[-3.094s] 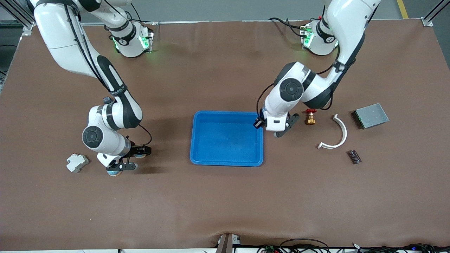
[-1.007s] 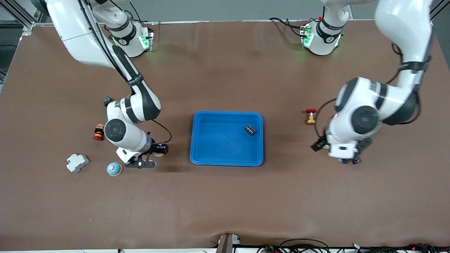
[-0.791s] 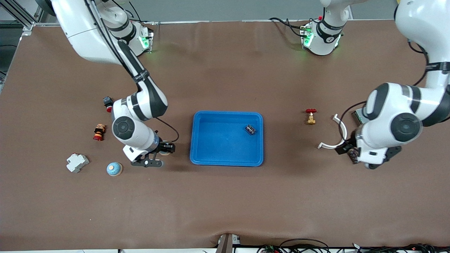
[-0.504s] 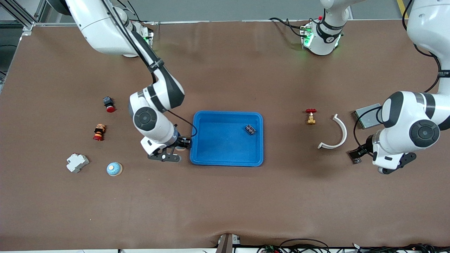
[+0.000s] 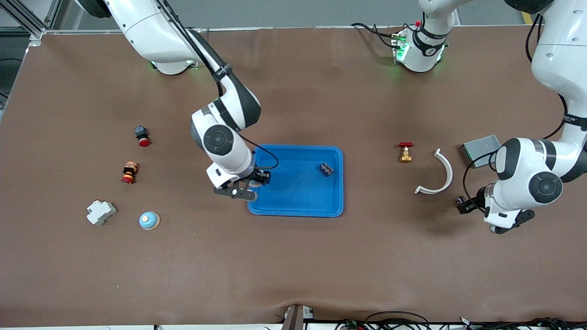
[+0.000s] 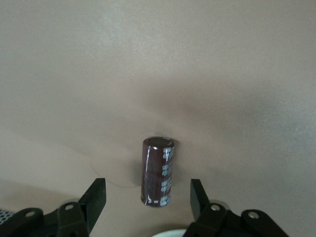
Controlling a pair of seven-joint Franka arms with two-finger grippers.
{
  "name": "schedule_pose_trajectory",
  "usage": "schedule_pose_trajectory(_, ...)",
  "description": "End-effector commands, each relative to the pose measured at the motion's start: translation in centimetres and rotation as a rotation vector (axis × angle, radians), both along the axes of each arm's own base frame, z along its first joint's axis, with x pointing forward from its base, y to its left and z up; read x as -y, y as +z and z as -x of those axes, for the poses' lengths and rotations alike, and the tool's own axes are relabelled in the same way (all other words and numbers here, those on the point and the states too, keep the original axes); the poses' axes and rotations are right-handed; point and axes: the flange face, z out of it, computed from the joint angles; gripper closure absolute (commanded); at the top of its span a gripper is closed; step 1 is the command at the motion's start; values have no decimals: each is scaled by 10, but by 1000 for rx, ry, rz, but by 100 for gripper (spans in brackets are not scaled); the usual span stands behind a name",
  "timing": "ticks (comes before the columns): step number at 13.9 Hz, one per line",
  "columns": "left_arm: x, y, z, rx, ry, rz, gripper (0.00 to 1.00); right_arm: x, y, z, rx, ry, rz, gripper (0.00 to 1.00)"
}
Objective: Place electrolytic capacitor and blue bell in tray
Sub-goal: 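Lower the bell into the tray while the left gripper grasps another capacitor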
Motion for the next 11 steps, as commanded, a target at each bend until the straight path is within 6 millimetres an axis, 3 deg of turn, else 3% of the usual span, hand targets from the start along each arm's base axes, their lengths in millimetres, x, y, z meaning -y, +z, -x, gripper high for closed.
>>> schedule_pose_trajectory(1, -1, -7, -2, 18, -31, -1, 29, -23, -10, 16, -24, -49, 13, 78)
schedule_pose_trajectory(5, -4, -15, -1, 17, -27, 2, 39, -34, -44, 27, -36, -59, 37, 75)
schedule_pose_trajectory(9, -3, -25, 1, 16, -30, 12, 41, -45, -72, 31, -13, -101, 14, 73)
schedule_pose_trajectory(11, -4, -30, 1, 13, -27, 15, 54, -48, -80, 34, -21, -102, 17, 56)
